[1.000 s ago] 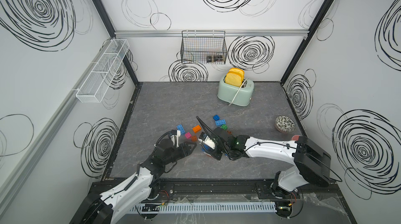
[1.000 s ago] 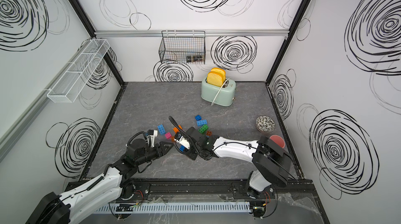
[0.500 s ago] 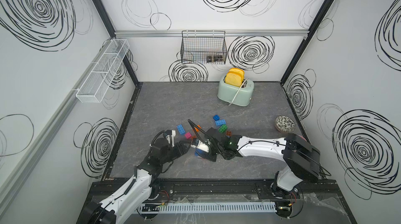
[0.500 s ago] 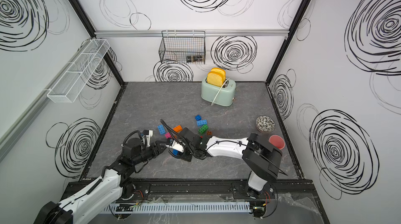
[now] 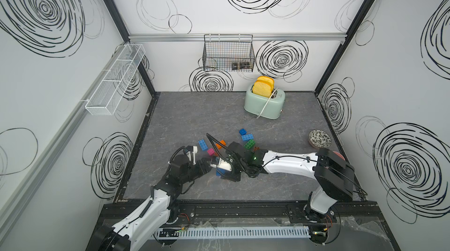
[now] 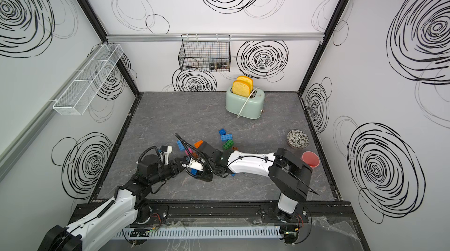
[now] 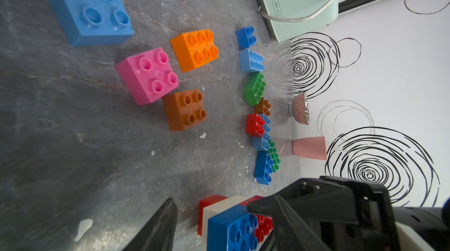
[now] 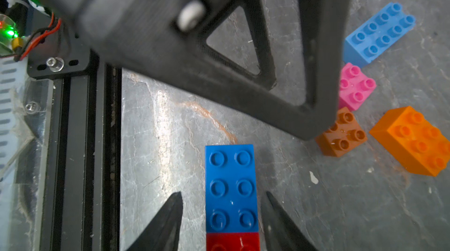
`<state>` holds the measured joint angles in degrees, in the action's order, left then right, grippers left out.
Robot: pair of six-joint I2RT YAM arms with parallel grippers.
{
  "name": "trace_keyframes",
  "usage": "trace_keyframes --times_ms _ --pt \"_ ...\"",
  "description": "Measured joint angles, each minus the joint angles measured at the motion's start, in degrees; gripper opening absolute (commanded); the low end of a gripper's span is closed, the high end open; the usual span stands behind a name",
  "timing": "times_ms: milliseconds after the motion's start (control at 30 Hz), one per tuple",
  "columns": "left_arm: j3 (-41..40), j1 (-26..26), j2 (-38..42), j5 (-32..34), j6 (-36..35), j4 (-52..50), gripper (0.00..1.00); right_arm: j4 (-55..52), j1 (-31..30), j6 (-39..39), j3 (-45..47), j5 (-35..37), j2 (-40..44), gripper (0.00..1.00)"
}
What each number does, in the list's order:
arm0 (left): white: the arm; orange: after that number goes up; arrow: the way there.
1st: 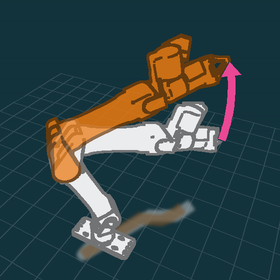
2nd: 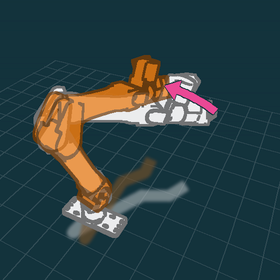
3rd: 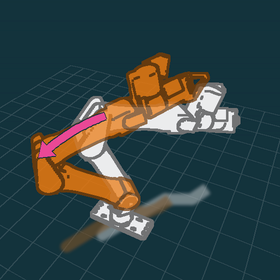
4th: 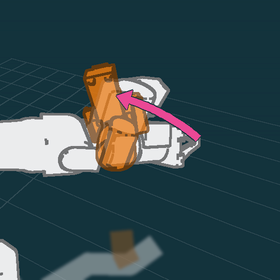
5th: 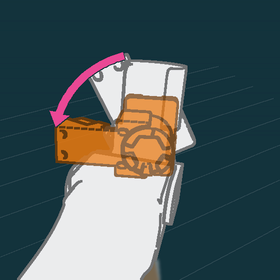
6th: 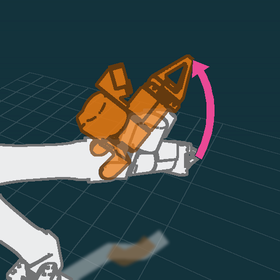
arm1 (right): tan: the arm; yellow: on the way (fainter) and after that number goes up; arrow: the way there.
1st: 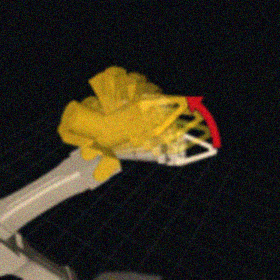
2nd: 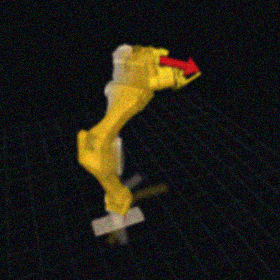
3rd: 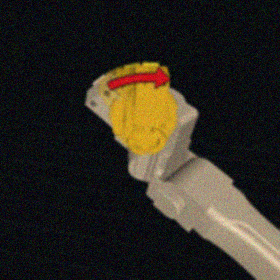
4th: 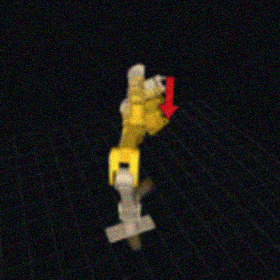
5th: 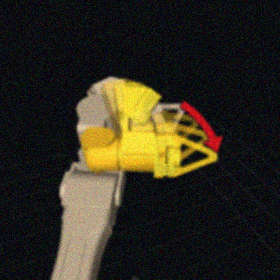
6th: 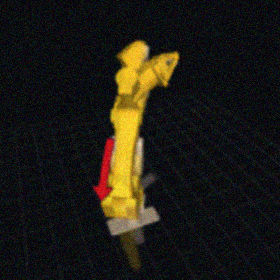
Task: Assemble a heart with lego
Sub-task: Assemble the lego brick with the lego brick.
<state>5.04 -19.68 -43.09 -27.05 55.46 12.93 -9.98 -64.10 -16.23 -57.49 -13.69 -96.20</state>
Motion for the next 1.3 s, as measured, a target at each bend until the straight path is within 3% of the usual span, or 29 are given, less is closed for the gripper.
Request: trace_keyframes --times_ms 400,733,933,1300 --pt "0.8 0.0 -0.9 0.1 -1.5 -1.7 0.67 -2.1 2.2 3.3 -1.0 1.5 4.3 0.58" --pt "4.7 -0.9 -4.0 1.5 -4.5 -3.2 0.67 -0.2 16.9 15.0 2.4 2.3 10.1 0.58" --pt "7.8 -0.7 -4.2 4.1 -7.1 -7.1 0.67 -0.2 22.0 18.8 4.7 2.6 10.3 0.58" --pt "12.6 7.4 -3.7 6.1 -11.4 -12.5 0.68 0.8 24.4 20.8 4.8 2.6 8.5 0.57"
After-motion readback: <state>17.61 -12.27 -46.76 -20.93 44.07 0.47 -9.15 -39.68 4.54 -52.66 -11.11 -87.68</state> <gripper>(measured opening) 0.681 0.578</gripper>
